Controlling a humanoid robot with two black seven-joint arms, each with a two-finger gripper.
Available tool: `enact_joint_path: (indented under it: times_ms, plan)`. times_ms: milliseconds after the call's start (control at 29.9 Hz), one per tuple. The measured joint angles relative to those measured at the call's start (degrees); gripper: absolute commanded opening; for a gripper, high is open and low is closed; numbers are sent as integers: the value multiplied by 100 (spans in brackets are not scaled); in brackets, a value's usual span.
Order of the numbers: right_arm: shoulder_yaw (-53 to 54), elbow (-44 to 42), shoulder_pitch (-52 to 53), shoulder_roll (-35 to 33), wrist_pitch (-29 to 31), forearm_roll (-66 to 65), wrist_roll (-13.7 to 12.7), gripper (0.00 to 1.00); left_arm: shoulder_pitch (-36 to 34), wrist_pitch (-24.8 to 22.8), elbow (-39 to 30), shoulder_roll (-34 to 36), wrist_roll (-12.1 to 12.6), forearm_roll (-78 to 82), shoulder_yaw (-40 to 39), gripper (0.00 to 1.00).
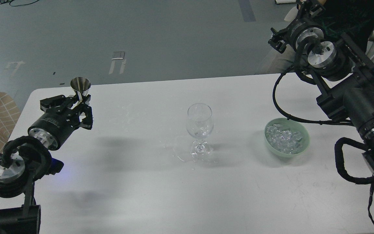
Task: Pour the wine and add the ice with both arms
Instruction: 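Lower the jigger onto the table near its start with the left gripper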
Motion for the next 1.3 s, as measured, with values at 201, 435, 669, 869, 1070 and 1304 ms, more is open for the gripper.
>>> enact_joint_path:
  times_ms: [201, 435, 669, 869, 1070, 1304]
  plan:
    - [-12, 4, -50, 21, -10, 0, -8, 100, 192, -300, 277, -104, 0, -1, -40, 19]
    - [-37, 1, -71, 23, -12, -2, -27, 100, 272, -1071, 1058, -242, 0, -8, -150, 19]
    - [-38, 4, -130, 22, -19, -9, -27, 100, 206, -1562, 1792, -254, 0, -9, -162, 20]
    - [-38, 17, -152, 8, -19, -9, -27, 100, 105, -1614, 1948, -203, -16, -9, -210, 23]
    - [-37, 23, -186, -6, -19, -9, -27, 100, -10, -1613, 2040, -200, -30, -9, -217, 32]
    - [-37, 71, -213, -51, -19, -9, -34, 100, -24, -1597, 2186, -199, -124, 5, -218, 37]
